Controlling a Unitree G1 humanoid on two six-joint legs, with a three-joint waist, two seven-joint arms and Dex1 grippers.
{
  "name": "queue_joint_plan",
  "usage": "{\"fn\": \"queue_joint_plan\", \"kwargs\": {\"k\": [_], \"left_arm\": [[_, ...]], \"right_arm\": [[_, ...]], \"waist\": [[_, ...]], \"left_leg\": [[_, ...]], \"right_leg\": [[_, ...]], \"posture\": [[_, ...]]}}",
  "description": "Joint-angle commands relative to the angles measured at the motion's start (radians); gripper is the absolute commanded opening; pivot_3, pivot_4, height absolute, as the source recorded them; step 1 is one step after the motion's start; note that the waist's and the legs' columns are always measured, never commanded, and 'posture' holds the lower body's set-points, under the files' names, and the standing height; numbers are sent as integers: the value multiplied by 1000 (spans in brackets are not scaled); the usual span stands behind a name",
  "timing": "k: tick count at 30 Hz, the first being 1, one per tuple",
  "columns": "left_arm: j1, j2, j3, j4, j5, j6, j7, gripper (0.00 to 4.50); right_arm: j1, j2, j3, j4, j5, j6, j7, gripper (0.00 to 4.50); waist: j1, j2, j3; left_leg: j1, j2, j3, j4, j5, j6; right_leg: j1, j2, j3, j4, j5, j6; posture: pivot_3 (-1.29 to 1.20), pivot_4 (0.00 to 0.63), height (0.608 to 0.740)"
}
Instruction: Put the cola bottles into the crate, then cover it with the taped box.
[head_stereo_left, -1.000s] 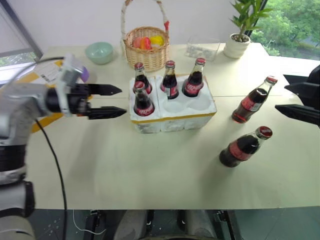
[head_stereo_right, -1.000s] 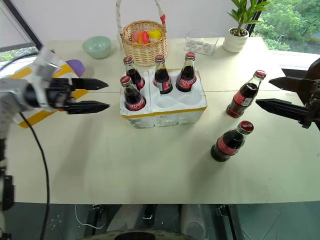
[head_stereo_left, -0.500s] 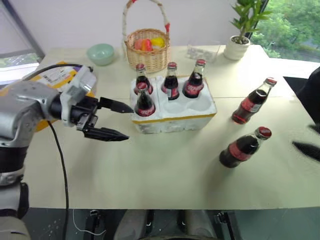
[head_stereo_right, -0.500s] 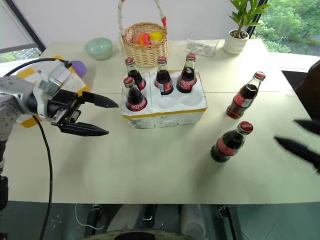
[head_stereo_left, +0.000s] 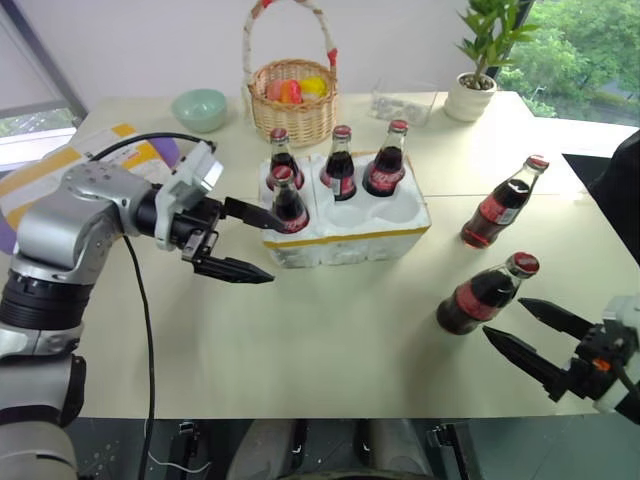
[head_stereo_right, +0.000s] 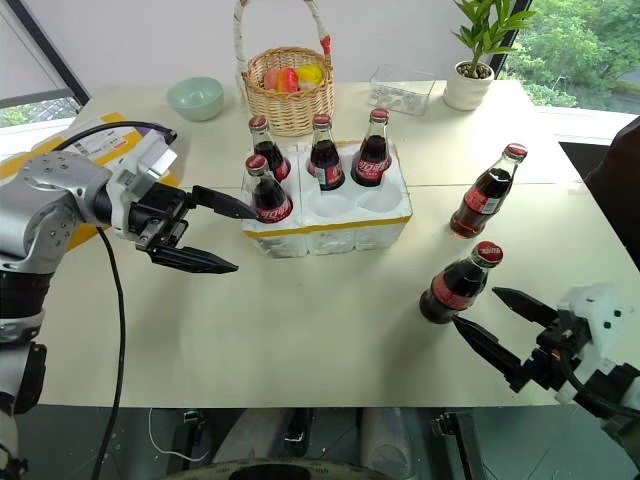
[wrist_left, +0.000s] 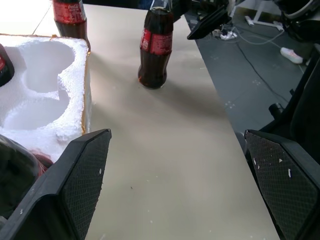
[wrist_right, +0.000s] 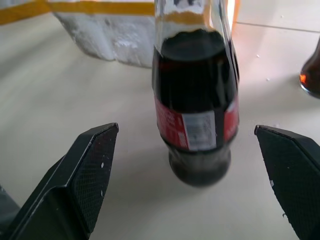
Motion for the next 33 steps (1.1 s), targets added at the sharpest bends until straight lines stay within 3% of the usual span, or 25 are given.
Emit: {"fn": "queue_joint_plan", "kwargs": {"k": [1, 14, 17, 19, 24, 29, 33], "left_arm": [[-13, 5, 17, -24, -3, -4, -2, 4466], [-2, 4, 28, -61, -11, 8, 29, 4466], [3, 7, 30, -67, -11, 8, 36, 4500], [6, 9, 31, -72, -12, 10, 40, 4500], [7, 17, 39, -77, -16, 17, 49, 4500], [5, 27, 54, -73, -19, 25, 61, 4500], [16, 35, 76, -84, -22, 30, 85, 4500]], "right_arm": [[-35, -3, 58, 21, 11, -38, -38, 4500], [-194, -23, 245, 188, -16, -99, -76, 4500], [-221, -19, 255, 203, 9, -99, -79, 3654], [-222, -25, 255, 196, 24, -98, -76, 2806], [-232, -70, 224, 157, 88, -75, -72, 2670], [-423, -220, 128, 158, 345, 8, -100, 2670], [-693, -311, 200, 222, 487, 55, -155, 2670]], "waist": [[0, 0, 0], [-1, 0, 0], [1, 0, 0], [0, 0, 0], [-1, 0, 0], [-6, 2, 2], [-7, 2, 2]], "left_leg": [[0, 0, 0, 0, 0, 0], [0, 0, 0, 0, 0, 0], [0, 0, 0, -1, 0, 0], [0, 0, 0, -1, 0, 0], [0, 0, 0, -1, 0, 0], [0, 0, 0, -1, 0, 0], [0, 1, 0, -1, 0, 0]], "right_leg": [[0, 0, 0, 0, 0, 0], [0, 0, 0, 0, 0, 0], [0, 1, -1, 0, 1, 2], [0, 0, 0, 0, 1, 2], [0, 1, 0, 0, 1, 2], [-1, 0, 0, 0, 1, 2], [-1, 1, 0, 0, 1, 2]], "posture": [[0, 150, 738], [0, 150, 738], [0, 150, 738], [0, 150, 738], [0, 150, 738], [0, 150, 738], [0, 150, 738]]}}
